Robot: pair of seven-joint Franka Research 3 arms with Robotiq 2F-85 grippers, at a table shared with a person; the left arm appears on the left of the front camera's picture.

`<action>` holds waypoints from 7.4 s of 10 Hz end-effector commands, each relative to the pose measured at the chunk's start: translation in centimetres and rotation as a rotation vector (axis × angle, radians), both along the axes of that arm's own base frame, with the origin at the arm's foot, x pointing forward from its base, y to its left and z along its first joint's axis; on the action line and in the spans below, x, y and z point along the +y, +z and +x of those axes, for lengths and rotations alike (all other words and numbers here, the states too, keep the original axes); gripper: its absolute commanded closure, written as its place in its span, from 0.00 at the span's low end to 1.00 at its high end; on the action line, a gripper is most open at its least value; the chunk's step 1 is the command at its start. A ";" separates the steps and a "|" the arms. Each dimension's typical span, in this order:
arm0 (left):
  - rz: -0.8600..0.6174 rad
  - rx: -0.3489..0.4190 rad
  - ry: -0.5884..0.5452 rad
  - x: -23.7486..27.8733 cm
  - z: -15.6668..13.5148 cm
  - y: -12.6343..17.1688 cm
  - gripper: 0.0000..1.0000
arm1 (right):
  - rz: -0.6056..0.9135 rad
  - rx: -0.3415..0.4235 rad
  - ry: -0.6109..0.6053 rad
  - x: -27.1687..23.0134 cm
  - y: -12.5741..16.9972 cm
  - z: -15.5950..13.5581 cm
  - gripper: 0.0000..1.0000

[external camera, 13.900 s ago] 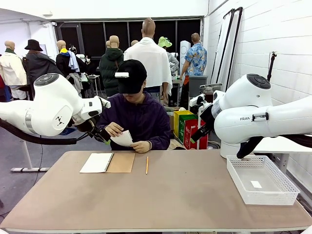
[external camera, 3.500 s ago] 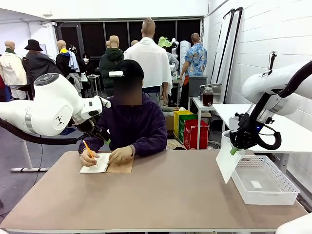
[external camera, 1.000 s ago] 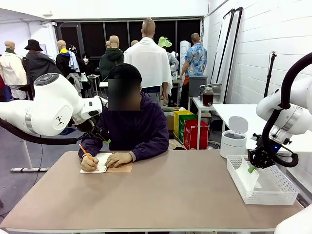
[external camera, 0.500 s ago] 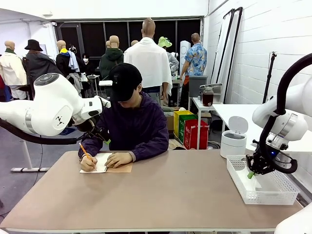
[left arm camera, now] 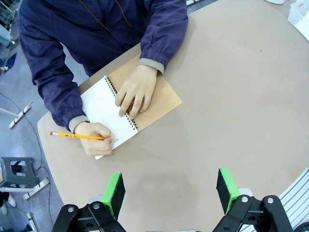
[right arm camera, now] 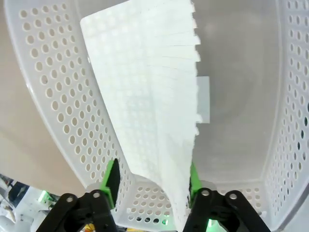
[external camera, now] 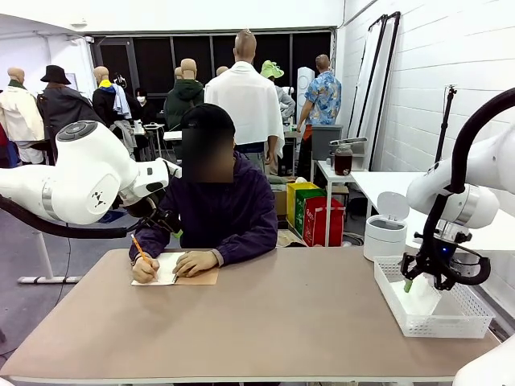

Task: Sort the paper based on its condition.
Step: If a person hands you a paper, place it in the Organizing basket , and if it's crumpled, put it in the Trash can.

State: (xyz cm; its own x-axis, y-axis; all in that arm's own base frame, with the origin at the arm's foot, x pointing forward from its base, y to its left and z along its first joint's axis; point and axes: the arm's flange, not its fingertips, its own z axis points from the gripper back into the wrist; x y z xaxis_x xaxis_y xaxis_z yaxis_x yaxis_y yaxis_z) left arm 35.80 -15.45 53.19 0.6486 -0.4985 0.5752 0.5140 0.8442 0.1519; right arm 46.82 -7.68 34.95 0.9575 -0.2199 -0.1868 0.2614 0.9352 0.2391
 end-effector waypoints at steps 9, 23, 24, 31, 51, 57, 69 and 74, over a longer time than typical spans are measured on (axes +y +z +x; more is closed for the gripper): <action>0.003 -0.010 -0.001 0.1 0.1 -0.1 0.00 | -0.167 0.000 -0.090 1.4 1.5 0.2 0.00; 0.003 -0.010 -0.001 0.1 0.1 -0.1 0.00 | -0.282 -0.062 -0.073 2.9 9.2 -2.1 0.00; 0.003 -0.010 -0.001 0.1 0.1 -0.1 0.00 | -0.289 -0.071 -0.070 3.3 9.8 -2.4 0.00; 0.003 -0.010 -0.001 0.1 0.1 -0.1 0.00 | -0.187 -0.340 0.347 10.5 12.9 -5.2 0.00; 0.003 -0.010 -0.001 0.1 0.1 -0.1 0.00 | -0.007 -1.022 1.174 21.7 16.7 -5.8 0.00; 0.003 -0.010 -0.001 0.1 0.1 -0.1 0.00 | 0.145 -1.078 1.227 22.1 16.4 -6.2 0.00; 0.003 -0.010 -0.001 0.1 0.1 -0.1 0.00 | 0.128 -1.062 1.208 22.4 16.9 -6.4 0.00; 0.003 -0.010 -0.001 0.1 0.1 -0.1 0.00 | 0.128 -1.062 1.208 22.4 16.9 -6.4 0.00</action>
State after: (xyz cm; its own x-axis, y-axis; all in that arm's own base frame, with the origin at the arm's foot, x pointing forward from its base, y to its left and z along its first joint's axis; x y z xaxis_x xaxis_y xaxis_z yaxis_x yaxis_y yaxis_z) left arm 35.79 -15.46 53.19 0.6485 -0.4987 0.5751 0.5142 0.8441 0.1522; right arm 40.27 14.79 52.03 0.2554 0.6953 0.6718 -0.8978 0.4284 -0.1021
